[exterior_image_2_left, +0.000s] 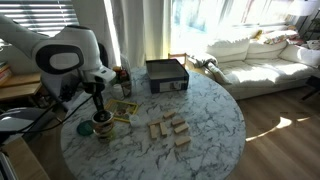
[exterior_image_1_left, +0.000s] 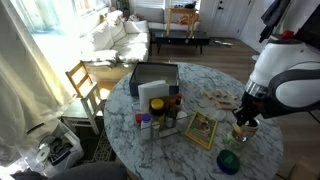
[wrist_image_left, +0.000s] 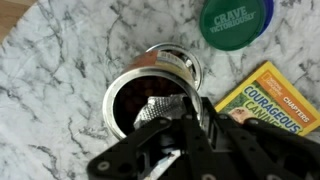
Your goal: Stack up the cans on the table
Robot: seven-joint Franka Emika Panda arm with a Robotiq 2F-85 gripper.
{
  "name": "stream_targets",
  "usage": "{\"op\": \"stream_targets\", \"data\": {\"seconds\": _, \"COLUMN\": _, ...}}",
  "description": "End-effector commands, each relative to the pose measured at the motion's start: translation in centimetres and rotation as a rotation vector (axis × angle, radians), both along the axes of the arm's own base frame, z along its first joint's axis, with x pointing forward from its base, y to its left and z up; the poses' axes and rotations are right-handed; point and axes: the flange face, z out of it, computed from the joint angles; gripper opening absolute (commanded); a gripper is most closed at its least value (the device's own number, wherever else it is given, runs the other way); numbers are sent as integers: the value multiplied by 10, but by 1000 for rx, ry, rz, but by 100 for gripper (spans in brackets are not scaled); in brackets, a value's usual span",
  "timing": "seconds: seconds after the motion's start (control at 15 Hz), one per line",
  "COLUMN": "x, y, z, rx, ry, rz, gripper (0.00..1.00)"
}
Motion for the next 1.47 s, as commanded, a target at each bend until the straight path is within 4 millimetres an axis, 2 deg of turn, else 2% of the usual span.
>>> {"op": "stream_targets", "data": {"seconds": 0.0, "x": -6, "y": -15, "z": 47, "rx": -63, "ry": -20, "rz": 7, "gripper": 3}}
{"op": "stream_targets", "data": {"seconds": 0.2, "x": -2, "y": -33, "z": 76, "rx": -86, "ry": -48, "rz": 21, "gripper": 3}}
{"op": "stream_targets", "data": {"seconds": 0.47, "x": 7, "y": -58, "z": 100, "rx": -135, "ry": -97, "rz": 35, "gripper": 3}}
{"op": "stream_targets", "data": {"seconds": 0.53, "x": 6, "y": -47, "z": 91, "rx": -103, "ry": -97, "rz": 19, "gripper": 11}}
{"op": "stream_targets", "data": {"seconds": 0.8, "x": 9, "y": -56, "z": 99, "rx": -118, "ry": -109, "rz": 19, "gripper": 11}}
{"op": "stream_targets", "data": {"seconds": 0.87, "x": 9, "y": -56, "z": 99, "rx": -118, "ry": -109, "rz": 19, "gripper": 3}}
{"op": "stream_targets", "data": {"seconds": 1.0, "x": 14, "y": -67, "z": 90, "rx": -132, "ry": -124, "rz": -11, "gripper": 3}}
{"op": "stream_targets", "data": {"seconds": 1.13, "x": 15, "y": -70, "z": 74, "rx": -100, "ry": -120, "rz": -30, "gripper": 3}}
{"op": "stream_targets", "data": {"seconds": 1.4, "x": 12, "y": -76, "z": 28, "rx": -67, "ry": -108, "rz": -51, "gripper": 3}}
